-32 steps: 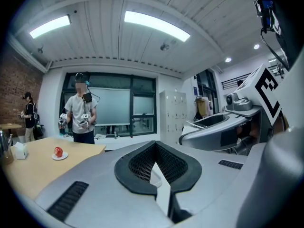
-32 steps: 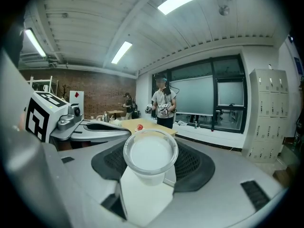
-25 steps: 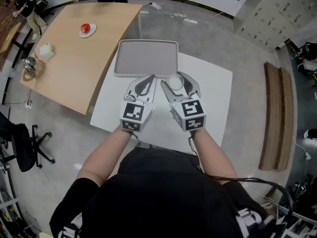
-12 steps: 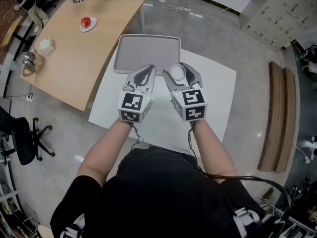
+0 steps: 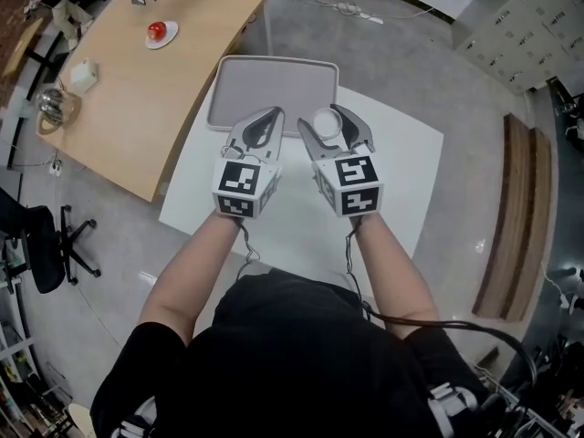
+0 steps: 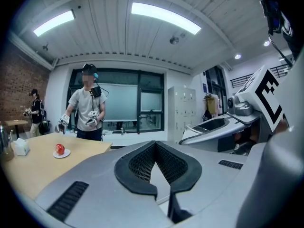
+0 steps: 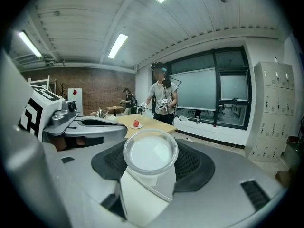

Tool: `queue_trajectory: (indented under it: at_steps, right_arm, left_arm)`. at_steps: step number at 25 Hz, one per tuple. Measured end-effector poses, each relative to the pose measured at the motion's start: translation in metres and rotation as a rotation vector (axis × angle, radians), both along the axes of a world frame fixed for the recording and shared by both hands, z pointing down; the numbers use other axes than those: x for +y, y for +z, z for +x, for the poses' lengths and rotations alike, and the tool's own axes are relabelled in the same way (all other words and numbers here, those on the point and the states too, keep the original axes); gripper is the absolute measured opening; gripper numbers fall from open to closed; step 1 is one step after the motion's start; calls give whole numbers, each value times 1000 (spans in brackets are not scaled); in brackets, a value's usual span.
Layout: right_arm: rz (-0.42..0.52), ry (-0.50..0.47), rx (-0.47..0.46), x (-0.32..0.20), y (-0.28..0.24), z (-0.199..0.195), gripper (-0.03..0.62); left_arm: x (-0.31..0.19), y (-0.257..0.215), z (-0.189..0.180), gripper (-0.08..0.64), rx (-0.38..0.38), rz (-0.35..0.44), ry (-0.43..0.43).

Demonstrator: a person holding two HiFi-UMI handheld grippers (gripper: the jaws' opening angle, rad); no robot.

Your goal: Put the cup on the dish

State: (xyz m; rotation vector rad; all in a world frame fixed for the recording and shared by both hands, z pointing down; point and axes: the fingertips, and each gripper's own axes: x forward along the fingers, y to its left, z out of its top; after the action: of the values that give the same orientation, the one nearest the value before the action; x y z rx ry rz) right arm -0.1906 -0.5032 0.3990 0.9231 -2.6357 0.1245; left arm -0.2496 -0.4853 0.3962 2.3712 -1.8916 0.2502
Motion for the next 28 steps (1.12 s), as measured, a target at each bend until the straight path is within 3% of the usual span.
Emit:
queue_trajectory:
  at_steps: [9,28]
  right_arm:
    - [-3,-26,1,-25,6,-29,244]
    - [-41,-46,11,-99,70,-82,244]
  left_arm:
    - [-20,12,-26,8,3,-3,-29]
    - [-86,69,-86,8,49,-43,-105]
